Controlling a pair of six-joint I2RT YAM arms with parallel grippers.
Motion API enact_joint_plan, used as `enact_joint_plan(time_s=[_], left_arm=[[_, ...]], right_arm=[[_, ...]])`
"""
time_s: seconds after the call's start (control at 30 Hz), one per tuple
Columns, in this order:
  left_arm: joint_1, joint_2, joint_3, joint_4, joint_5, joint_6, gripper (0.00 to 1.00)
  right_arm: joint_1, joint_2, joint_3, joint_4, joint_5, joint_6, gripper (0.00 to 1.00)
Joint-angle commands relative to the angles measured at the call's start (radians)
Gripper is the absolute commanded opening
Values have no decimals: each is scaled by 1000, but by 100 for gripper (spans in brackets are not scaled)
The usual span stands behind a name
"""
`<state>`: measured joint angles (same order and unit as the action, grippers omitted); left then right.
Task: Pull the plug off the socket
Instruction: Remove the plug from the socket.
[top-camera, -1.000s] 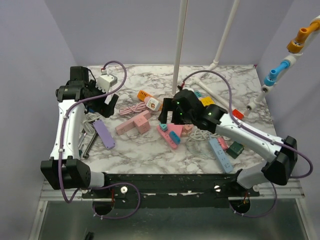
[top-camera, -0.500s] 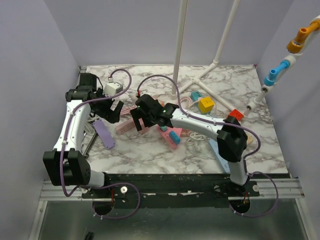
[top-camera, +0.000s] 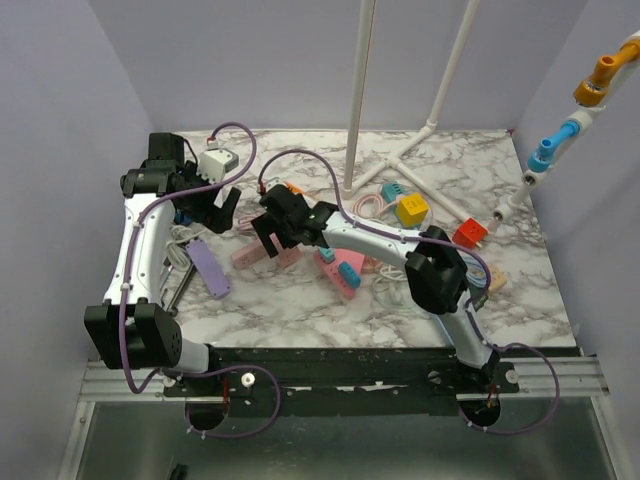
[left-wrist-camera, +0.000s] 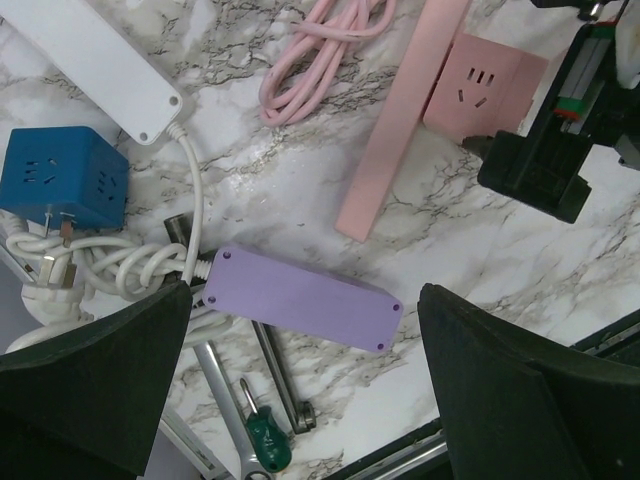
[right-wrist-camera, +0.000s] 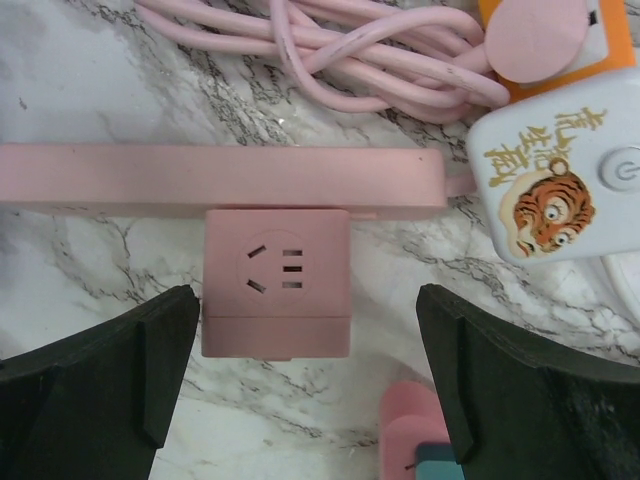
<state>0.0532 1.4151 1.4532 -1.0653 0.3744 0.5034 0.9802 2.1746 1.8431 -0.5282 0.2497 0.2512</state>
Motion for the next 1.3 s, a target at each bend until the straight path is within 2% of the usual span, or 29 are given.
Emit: enact_joint_plan(time_s=[0.0, 0.4, 0.53, 0.63, 0.73, 0.8, 0.9, 1.0, 1.13, 1.27], left_arm=[[8, -9, 4, -14, -22, 0, 98], [17, -13, 31, -19, -19, -3, 99], [17, -22, 4, -4, -1, -2, 98], [17, -29, -26, 13, 3, 0, 98], [17, -38, -63, 27, 14, 11, 98], [17, -52, -108, 50, 31, 21, 98], [15, -81, -203, 96, 110, 40, 99], [-11, -75, -276, 123, 110, 52, 98], [-30, -31, -286, 128, 115, 55, 99], [-50, -6, -272, 140, 134, 52, 98]], right_arm=[[23, 64, 54, -28, -1, -27, 100], [23, 158, 117, -56, -32, -18, 99], [23, 163, 117, -42, -26, -19, 89], [23, 157, 120, -34, -21, -11, 72], [23, 125, 95, -10, -21, -6, 49], [23, 92, 60, 20, -17, -4, 42], [23, 25, -6, 78, -4, 1, 40], [23, -46, -87, 154, -1, 3, 40], [23, -137, -194, 265, 2, -3, 39], [23, -178, -233, 301, 0, 7, 38]])
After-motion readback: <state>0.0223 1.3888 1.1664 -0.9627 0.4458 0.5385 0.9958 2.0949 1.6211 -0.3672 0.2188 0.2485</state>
